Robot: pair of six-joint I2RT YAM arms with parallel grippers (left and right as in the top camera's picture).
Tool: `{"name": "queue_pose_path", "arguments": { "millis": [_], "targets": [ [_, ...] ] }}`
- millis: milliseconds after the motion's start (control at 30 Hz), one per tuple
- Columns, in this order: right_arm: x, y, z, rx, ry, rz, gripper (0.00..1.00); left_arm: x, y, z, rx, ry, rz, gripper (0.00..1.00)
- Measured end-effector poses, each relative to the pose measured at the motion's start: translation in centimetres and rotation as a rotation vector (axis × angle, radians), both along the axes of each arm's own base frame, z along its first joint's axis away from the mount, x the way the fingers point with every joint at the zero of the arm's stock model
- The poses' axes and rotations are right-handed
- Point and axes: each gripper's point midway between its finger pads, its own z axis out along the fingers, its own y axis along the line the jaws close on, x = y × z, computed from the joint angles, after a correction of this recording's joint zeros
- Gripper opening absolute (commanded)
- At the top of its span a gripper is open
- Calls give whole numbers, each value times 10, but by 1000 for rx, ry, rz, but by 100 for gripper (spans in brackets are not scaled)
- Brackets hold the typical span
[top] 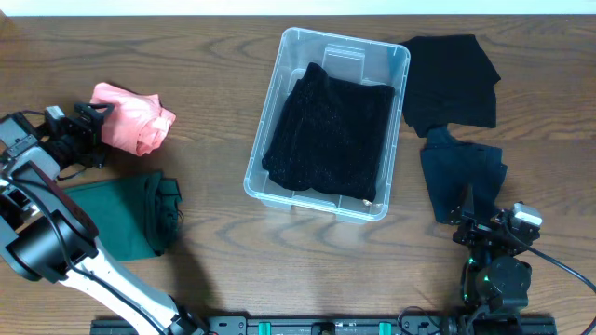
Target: Pack container
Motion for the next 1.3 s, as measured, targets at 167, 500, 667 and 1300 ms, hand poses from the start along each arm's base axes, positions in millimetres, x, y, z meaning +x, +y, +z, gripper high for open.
{"name": "queue_pose_path", "arguments": {
  "millis": [167,500,667,1300],
  "targets": [
    [0,0,0,0,0,0,99,-1,-12,-5,-71,-18,-46,88],
    [0,0,0,0,0,0,99,-8,-21,-6,-127,12,-63,89],
    [0,0,0,0,0,0,99,-3,-19,-5,-107,-4,-63,90],
    [0,0,0,0,0,0,99,6,-8,-16,-24,26,-10,59]
  ]
}}
